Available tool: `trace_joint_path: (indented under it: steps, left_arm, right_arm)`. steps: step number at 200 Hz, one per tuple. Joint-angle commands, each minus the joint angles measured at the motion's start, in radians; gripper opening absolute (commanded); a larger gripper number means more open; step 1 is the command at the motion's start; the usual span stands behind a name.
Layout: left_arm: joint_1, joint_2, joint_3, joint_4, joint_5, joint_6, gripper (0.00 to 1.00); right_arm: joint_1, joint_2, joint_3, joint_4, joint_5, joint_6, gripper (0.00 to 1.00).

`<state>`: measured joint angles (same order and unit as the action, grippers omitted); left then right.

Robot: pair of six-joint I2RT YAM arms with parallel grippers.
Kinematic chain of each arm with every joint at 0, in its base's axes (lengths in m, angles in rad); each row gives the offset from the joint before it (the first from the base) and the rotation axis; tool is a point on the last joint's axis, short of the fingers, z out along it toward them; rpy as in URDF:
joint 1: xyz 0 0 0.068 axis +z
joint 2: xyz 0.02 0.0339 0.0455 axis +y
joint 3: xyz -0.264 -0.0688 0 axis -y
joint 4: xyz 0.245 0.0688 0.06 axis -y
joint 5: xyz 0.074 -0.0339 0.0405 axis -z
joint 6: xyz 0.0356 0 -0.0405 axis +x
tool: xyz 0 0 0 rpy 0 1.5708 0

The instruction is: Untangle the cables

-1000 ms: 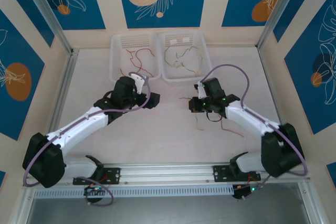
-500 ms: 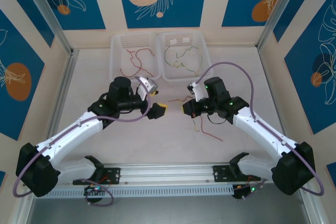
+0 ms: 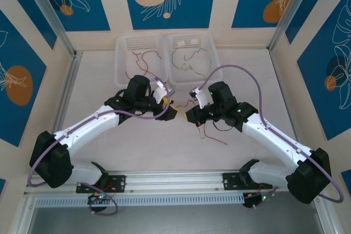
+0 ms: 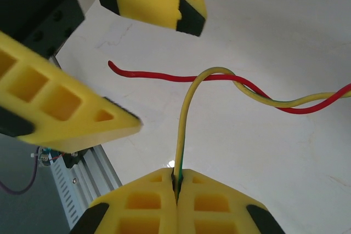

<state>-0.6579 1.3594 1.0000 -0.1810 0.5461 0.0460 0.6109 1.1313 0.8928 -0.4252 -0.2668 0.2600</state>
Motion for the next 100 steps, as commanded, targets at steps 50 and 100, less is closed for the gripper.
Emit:
trace_joint_path:
  steps: [50,100]
  left_arm:
    - [-0.009,0.004,-0.002,0.041,-0.014,0.024,0.0]
    - [-0.01,-0.018,-0.016,0.058,-0.071,0.014,0.0]
  right_arm:
    - [0.024,-0.057,-0.009,0.042,-0.031,-0.037,0.0]
    - [-0.005,-0.08,-0.031,0.05,0.059,0.007,0.0]
